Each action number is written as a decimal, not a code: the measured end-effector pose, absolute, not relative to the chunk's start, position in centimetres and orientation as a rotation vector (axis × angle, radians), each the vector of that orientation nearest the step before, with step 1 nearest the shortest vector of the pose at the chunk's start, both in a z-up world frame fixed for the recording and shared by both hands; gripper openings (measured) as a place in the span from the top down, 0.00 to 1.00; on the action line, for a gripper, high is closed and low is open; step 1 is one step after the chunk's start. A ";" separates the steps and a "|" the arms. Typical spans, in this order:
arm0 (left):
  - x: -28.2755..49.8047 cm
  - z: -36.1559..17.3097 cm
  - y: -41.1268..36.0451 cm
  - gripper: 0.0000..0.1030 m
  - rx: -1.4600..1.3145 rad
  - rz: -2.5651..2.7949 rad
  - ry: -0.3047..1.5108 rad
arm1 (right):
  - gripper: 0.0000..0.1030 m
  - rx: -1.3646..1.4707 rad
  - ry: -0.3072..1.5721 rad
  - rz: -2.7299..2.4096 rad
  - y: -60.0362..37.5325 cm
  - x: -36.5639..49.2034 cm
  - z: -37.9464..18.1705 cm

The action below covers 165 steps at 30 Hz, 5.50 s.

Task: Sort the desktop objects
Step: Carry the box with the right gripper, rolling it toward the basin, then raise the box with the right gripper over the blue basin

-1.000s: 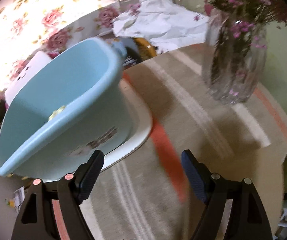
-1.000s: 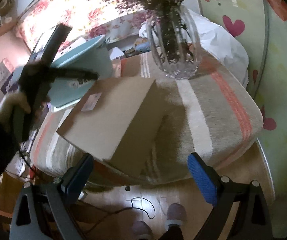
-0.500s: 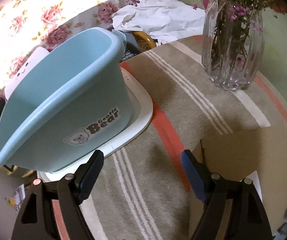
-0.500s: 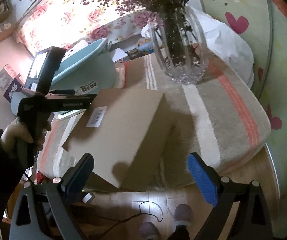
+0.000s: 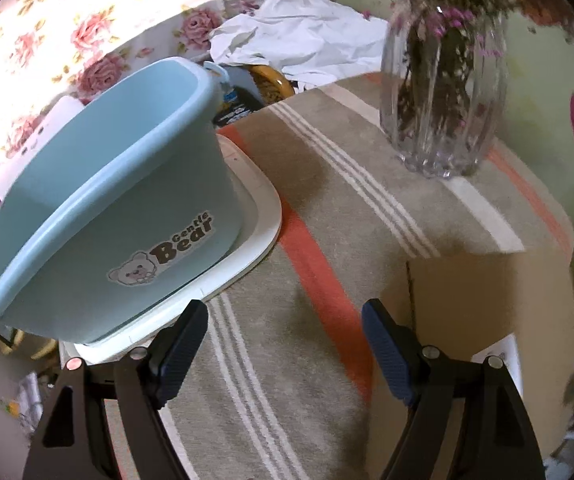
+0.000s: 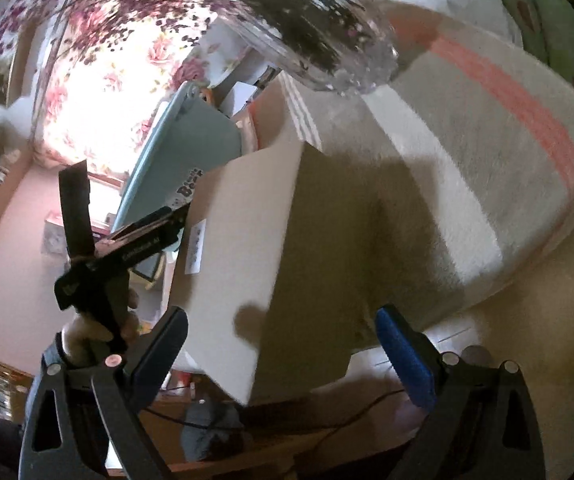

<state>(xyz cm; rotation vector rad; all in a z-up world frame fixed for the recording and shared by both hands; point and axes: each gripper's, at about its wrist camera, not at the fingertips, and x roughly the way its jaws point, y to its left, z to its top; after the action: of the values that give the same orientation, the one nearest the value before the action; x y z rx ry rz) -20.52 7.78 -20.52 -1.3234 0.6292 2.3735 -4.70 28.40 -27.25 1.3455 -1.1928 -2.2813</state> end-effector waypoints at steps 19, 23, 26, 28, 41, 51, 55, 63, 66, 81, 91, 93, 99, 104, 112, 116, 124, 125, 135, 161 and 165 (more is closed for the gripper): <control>-21.2 -21.3 7.0 0.20 -1.368 2.336 0.548 | 0.00 1.201 -1.603 -1.896 28.6 -5.7 -33.6; -21.2 -21.5 7.0 0.20 -1.372 2.338 0.550 | 0.00 1.181 -1.604 -1.885 28.4 -6.1 -33.7; -21.2 -21.6 6.9 0.20 -1.372 2.338 0.541 | 0.00 1.148 -1.631 -1.836 28.3 -6.4 -34.4; -21.2 -21.6 6.8 0.20 -1.374 2.339 0.539 | 0.00 1.120 -1.680 -1.768 28.2 -6.6 -35.2; -21.4 -21.6 6.7 0.20 -1.378 2.333 0.569 | 0.00 1.104 -1.704 -1.815 27.6 -7.3 -34.0; -21.2 -21.0 5.5 0.20 -1.367 2.342 0.557 | 0.02 1.189 -1.464 -2.127 26.9 -8.2 -27.5; -21.3 -20.5 4.4 0.20 -1.380 2.364 0.510 | 0.02 1.254 -1.200 -2.310 25.8 -9.2 -23.5; -21.4 -18.5 2.3 0.20 -1.372 2.415 0.450 | 0.04 1.343 -0.758 -2.534 22.7 -10.9 -18.5; -21.5 -17.7 1.4 0.20 -1.364 2.437 0.433 | 0.04 1.350 -0.678 -2.571 21.5 -10.2 -19.2; -21.5 -14.0 -4.3 0.20 -1.330 2.553 0.332 | 0.05 1.277 -0.300 -2.698 15.9 -10.3 -12.9; -20.1 -12.2 -7.7 0.20 -1.325 2.626 0.264 | 0.05 1.224 -0.192 -2.706 13.9 -10.3 -10.0; -19.7 -12.0 -8.4 0.20 -1.328 2.637 0.257 | 0.05 1.210 -0.168 -2.710 13.5 -10.3 -9.2; -18.7 -11.2 -10.1 0.20 -1.340 2.672 0.196 | 0.05 1.167 -0.097 -2.734 12.6 -10.3 -6.6; -18.1 -10.4 -11.4 0.20 -1.323 2.703 0.142 | 0.05 1.130 -0.036 -2.747 11.8 -10.3 -4.4; -17.9 -8.9 -13.0 0.20 -1.287 2.744 0.057 | 0.05 1.062 0.028 -2.761 10.7 -10.8 -0.7; -17.7 -8.6 -13.2 0.20 -1.278 2.749 0.029 | 0.05 1.022 0.065 -2.769 10.1 -11.6 1.1; -17.4 -8.8 -13.1 0.20 -1.281 2.751 0.016 | 0.05 0.957 0.104 -2.756 8.6 -13.5 3.5; -17.3 -8.7 -13.2 0.20 -1.279 2.754 0.013 | 0.05 0.952 0.106 -2.753 8.5 -13.7 3.7; -17.5 -8.8 -13.3 0.20 -1.290 2.768 -0.032 | 0.05 0.901 0.150 -2.724 7.2 -17.6 5.2; -18.8 -10.9 -13.0 0.20 -1.409 2.788 -0.055 | 0.07 0.860 0.267 -2.573 -0.9 -33.7 3.3; -19.2 -11.1 -13.1 0.20 -1.417 2.795 -0.077 | 0.07 0.876 0.261 -2.555 -1.6 -35.5 2.1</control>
<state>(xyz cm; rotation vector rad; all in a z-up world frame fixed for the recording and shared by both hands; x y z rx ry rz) -19.19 -13.14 -11.14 -1.4171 -0.0771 2.7945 -35.47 -1.61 2.12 0.8757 0.2609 -2.5547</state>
